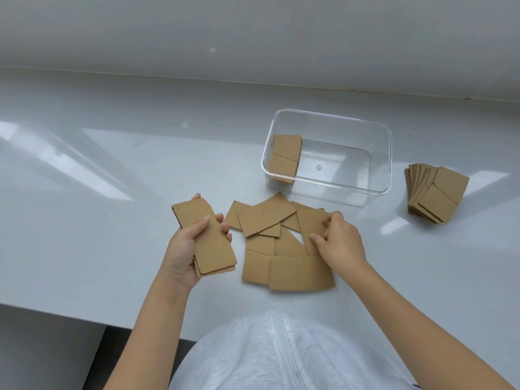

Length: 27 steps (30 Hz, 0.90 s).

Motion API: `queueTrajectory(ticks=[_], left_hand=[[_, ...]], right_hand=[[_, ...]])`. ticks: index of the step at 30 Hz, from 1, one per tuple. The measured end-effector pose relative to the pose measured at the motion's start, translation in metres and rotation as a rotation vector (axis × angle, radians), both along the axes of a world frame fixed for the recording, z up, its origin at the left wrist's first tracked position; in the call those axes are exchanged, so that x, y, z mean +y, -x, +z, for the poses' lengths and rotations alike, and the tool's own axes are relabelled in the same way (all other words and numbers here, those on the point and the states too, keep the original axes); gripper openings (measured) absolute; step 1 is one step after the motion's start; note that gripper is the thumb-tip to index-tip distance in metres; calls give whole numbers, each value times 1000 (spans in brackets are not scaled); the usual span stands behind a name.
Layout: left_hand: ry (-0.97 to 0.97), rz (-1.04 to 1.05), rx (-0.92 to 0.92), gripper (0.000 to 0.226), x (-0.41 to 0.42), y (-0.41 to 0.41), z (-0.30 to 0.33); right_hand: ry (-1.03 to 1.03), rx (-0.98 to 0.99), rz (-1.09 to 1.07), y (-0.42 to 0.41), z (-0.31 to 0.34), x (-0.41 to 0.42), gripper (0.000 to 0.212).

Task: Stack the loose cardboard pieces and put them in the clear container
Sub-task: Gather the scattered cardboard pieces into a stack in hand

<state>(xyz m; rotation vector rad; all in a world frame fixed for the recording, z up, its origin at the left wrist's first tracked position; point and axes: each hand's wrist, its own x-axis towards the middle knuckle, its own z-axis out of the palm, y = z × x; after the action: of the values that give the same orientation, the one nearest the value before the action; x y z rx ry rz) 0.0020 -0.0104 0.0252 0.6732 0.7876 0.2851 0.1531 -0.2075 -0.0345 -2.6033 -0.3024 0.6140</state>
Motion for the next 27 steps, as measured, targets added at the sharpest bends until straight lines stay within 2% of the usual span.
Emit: queueTrajectory(ticks=[4,8,10,14,15,19,23,25,27], left_hand=[[-10,-6,3,48,-2,3,0],[-8,-6,9,47,-1,6,0],[-8,-10,8,47,0,7,1],[-20,-16,1,47,3,9,3],[-22,-18,0,47,4,9,3],[-1,-28,-7,47,5,9,2],[1,-53,6,48,2,8,1],[-11,-58,13,48,0,8,1],[-24,-58,26,48,-1,9,1]], right_hand=[[208,-66,21,10,6,7,79],[147,8,-23,6,10,11,81],[30,35,-38,2,10,9,73],[-112,-76,143,-6,18,-1,18],[-133,-132,188,-9,22,-5,12],[-167,-303,418,-20,41,-20,19],[99,-68,813,-9,39,-26,20],[146,26,905,6,32,-23,21],[134,26,938,20,25,-19,21]])
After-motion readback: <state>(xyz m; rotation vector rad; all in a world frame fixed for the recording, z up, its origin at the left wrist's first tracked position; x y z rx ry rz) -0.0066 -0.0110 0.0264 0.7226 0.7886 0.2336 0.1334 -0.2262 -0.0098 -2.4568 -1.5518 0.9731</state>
